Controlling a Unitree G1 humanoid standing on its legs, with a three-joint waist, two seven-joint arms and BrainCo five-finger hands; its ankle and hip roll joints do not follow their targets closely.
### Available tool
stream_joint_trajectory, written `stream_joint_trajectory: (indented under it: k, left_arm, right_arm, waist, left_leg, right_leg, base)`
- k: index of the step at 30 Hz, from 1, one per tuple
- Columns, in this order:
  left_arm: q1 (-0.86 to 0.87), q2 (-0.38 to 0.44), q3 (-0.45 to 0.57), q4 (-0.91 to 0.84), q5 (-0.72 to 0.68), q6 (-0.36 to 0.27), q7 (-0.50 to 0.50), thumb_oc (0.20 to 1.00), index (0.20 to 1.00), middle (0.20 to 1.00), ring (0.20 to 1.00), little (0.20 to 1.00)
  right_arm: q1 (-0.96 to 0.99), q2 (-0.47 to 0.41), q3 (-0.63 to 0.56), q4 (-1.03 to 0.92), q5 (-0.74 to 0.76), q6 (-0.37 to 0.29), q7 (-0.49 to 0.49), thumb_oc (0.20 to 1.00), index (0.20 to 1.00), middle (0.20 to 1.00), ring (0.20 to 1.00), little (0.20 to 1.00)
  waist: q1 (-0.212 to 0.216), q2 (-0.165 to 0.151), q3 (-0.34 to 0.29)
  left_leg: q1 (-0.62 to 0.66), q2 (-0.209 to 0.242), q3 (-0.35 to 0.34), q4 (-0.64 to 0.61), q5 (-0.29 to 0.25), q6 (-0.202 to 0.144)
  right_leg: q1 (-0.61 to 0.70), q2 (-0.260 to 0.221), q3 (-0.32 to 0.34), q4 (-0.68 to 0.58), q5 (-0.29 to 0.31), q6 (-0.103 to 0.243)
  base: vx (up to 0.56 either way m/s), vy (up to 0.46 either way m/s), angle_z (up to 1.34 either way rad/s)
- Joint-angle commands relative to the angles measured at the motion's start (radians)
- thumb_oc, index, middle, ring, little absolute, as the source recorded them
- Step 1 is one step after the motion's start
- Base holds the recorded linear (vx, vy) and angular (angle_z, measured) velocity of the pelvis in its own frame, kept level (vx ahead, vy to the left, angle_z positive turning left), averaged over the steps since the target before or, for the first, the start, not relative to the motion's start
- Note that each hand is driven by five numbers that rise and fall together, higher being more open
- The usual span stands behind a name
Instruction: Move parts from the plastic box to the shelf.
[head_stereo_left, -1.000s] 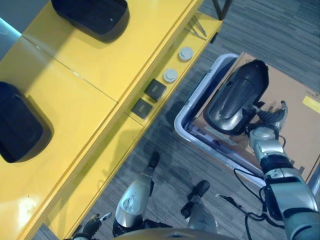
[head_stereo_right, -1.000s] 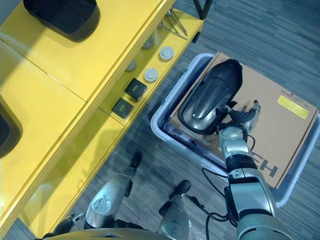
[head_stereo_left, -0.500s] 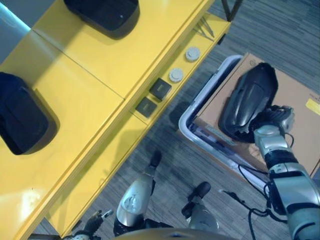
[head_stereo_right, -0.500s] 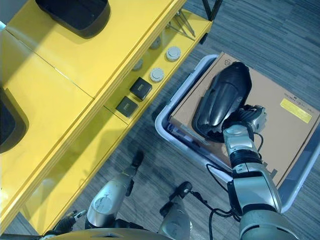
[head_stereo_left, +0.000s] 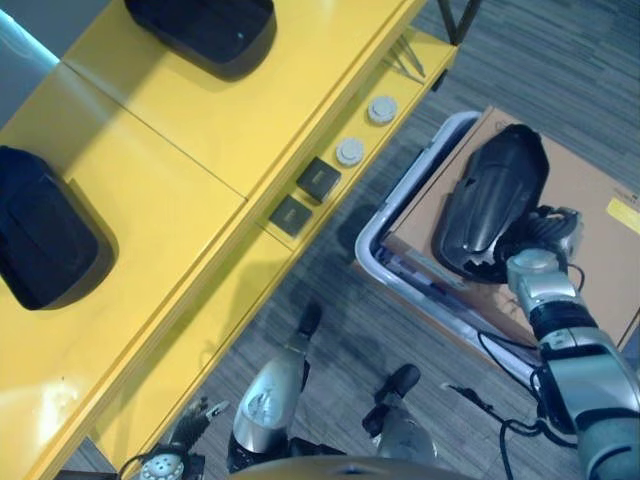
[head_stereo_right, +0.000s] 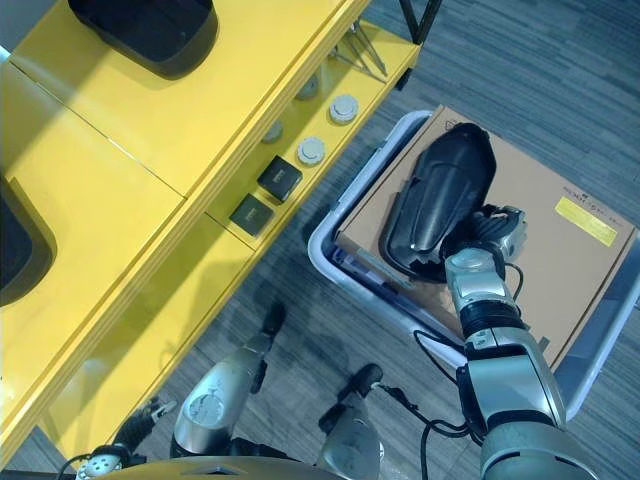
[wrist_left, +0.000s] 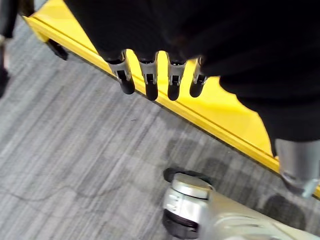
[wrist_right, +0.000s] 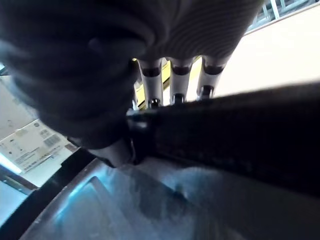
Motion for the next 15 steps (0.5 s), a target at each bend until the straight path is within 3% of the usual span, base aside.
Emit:
stream_joint_trajectory:
  k: [1, 6, 15]
  left_arm:
    - [0.024, 0.082, -0.016, -0.066, -0.038, -0.039, 0.002, 1.0, 1.0, 1.0, 1.0, 1.0]
    - [0.028, 0.124, 0.014, -0.281, -0.075, -0.019, -0.04, 1.0, 1.0, 1.0, 1.0, 1.0]
    - [-0.059, 0.131, 0.025, -0.513, -0.15, 0.102, -0.133, 1.0, 1.0, 1.0, 1.0, 1.0]
  right_arm:
    - [0.045, 0.01, -0.006, -0.153, -0.002, -0.084, -0.046, 0.2, 0.2, 0.2, 0.2, 0.2]
    - [0.136, 0.006, -0.068, -0.342, -0.031, -0.061, -0.03, 0.2, 0.2, 0.2, 0.2, 0.2]
    - [0.258, 0.063, -0.083, -0.464, -0.077, -0.044, 0.064, 0.2, 0.2, 0.2, 0.2, 0.2]
  waist:
    - [0.019, -0.026, -0.096]
    - [-0.005, -0.046, -0.17]
    - [-0.068, -0.066, -0.287]
  left_leg:
    - [0.008, 0.02, 0.041, -0.011, -0.027, 0.005]
    - [0.082, 0.039, 0.062, -0.037, -0.039, 0.006]
    - [0.191, 0.063, 0.108, -0.08, -0.047, 0.011]
  right_leg:
    - [-0.037, -0.034, 0.072, 0.129, -0.05, 0.037]
    - [0.011, -0.016, 0.079, 0.1, -0.045, 0.04]
    - [0.076, 0.014, 0.108, 0.067, -0.046, 0.036]
  base:
    - [0.07, -0.052, -0.01]
    - [0.11, -0.087, -0.03]
    - [0.09, -0.077, -0.27]
